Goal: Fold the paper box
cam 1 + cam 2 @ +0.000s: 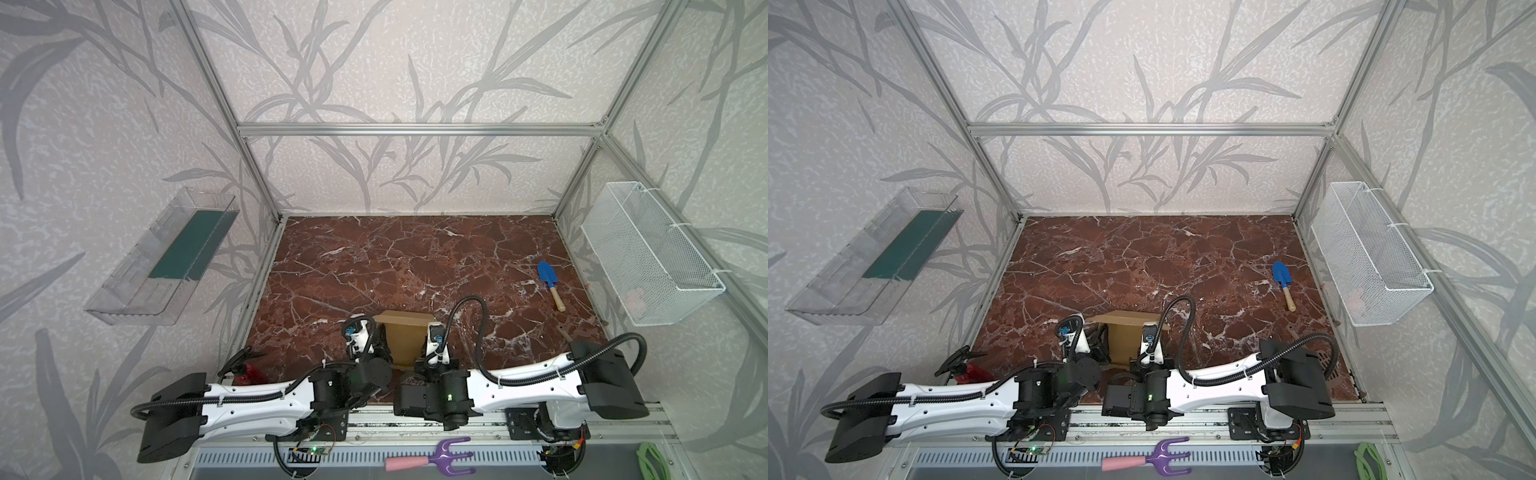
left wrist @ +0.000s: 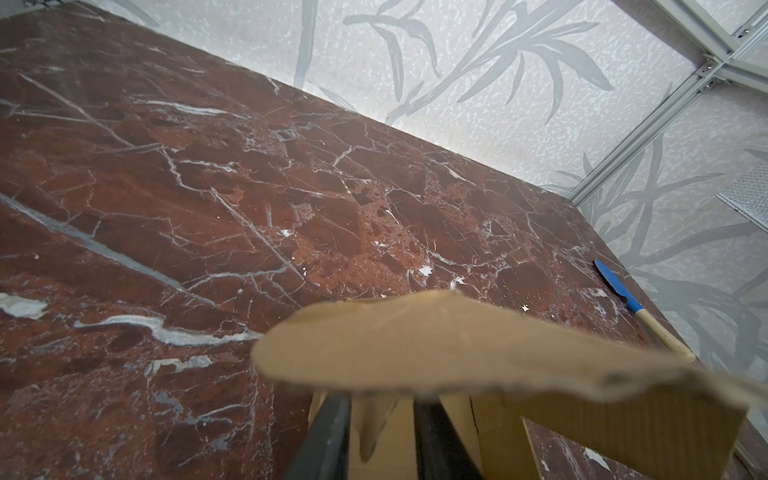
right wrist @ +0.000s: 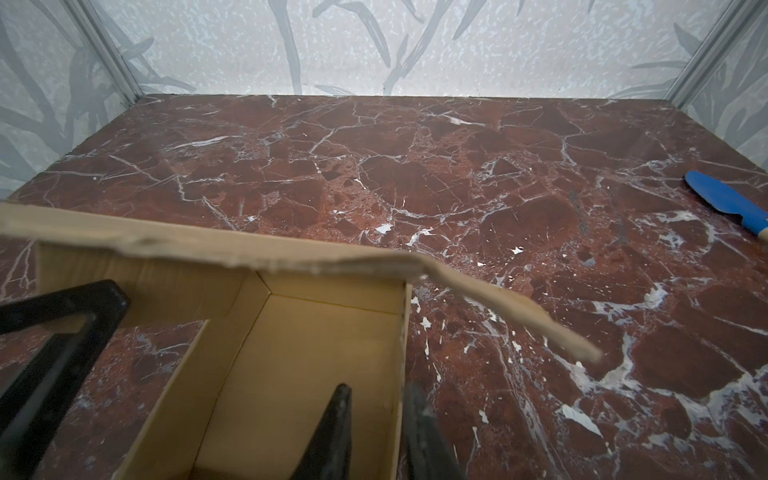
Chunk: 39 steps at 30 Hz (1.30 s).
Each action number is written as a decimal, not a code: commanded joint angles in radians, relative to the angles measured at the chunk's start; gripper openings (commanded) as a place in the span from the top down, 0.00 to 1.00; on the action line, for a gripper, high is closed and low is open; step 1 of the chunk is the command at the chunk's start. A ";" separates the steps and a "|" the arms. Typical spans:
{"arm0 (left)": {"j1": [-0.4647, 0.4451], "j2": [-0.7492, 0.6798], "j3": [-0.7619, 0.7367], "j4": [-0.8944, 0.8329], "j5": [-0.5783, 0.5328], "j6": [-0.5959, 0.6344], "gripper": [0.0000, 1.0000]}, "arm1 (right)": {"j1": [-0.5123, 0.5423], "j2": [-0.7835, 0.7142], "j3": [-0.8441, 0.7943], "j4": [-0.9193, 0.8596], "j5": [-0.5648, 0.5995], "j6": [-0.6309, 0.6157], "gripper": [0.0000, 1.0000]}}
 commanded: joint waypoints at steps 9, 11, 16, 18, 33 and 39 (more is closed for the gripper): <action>-0.067 -0.063 0.102 -0.195 -0.028 -0.053 0.59 | 0.057 -0.127 -0.033 0.018 0.006 -0.066 0.73; -0.088 -0.080 0.109 -0.234 -0.036 -0.068 0.59 | 0.062 -0.144 -0.034 0.025 -0.008 -0.072 0.74; -0.157 -0.149 0.125 -0.368 -0.075 -0.126 0.53 | 0.082 -0.192 -0.049 0.143 -0.021 -0.220 0.73; -0.172 -0.176 0.126 -0.410 -0.078 -0.148 0.49 | 0.089 -0.211 -0.060 0.183 -0.023 -0.251 0.73; -0.313 -0.191 0.284 -0.660 -0.121 -0.112 0.42 | 0.130 -0.289 -0.018 0.289 -0.047 -0.477 0.71; -0.370 -0.200 0.362 -0.761 -0.131 -0.069 0.39 | 0.134 -0.329 0.003 0.346 -0.099 -0.605 0.70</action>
